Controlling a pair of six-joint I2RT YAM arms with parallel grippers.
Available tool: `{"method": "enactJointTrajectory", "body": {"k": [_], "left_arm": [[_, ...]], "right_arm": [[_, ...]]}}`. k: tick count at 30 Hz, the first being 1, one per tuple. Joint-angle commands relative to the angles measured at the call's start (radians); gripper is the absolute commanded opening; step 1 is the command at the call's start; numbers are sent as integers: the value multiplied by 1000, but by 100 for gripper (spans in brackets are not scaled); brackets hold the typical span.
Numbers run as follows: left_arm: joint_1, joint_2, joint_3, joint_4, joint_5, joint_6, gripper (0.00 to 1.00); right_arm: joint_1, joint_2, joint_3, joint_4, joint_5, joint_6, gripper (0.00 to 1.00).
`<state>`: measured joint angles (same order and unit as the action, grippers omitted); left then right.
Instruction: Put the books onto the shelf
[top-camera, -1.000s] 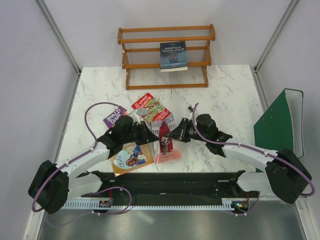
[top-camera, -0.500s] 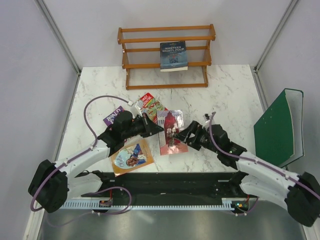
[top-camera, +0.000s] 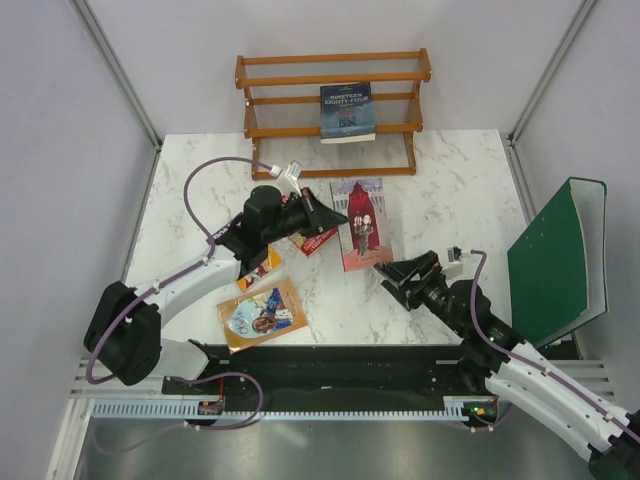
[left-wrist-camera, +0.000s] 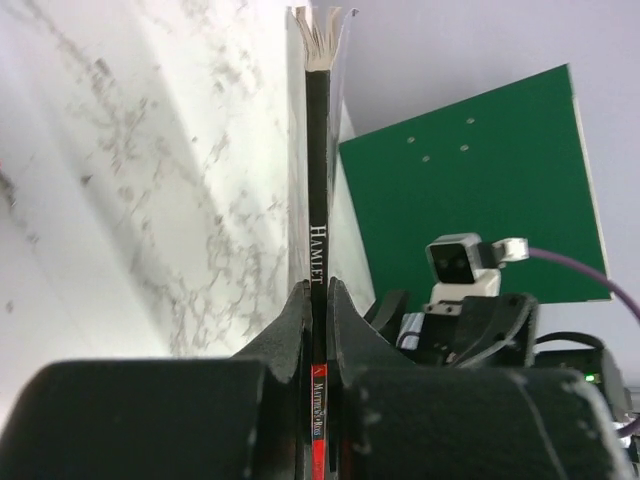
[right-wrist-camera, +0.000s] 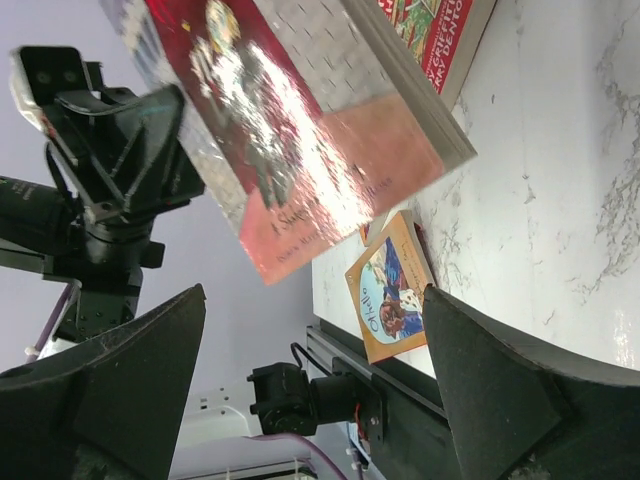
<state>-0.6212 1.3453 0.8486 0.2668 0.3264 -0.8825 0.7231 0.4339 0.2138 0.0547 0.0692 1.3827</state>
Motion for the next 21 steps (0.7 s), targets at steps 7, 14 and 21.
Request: {"method": "enactJointTrajectory", "body": {"k": [7,14,21], "left_arm": [[6,101,210,69,89,-41,2],[6,84,150,118,112,-110,2],[6,101,119,143,169,-156,2]], "right_arm": [[18,215,13,309,7,26,96],[21,252,61,447,101,-56,98],[21,305,90,513,136,-79,98]]}}
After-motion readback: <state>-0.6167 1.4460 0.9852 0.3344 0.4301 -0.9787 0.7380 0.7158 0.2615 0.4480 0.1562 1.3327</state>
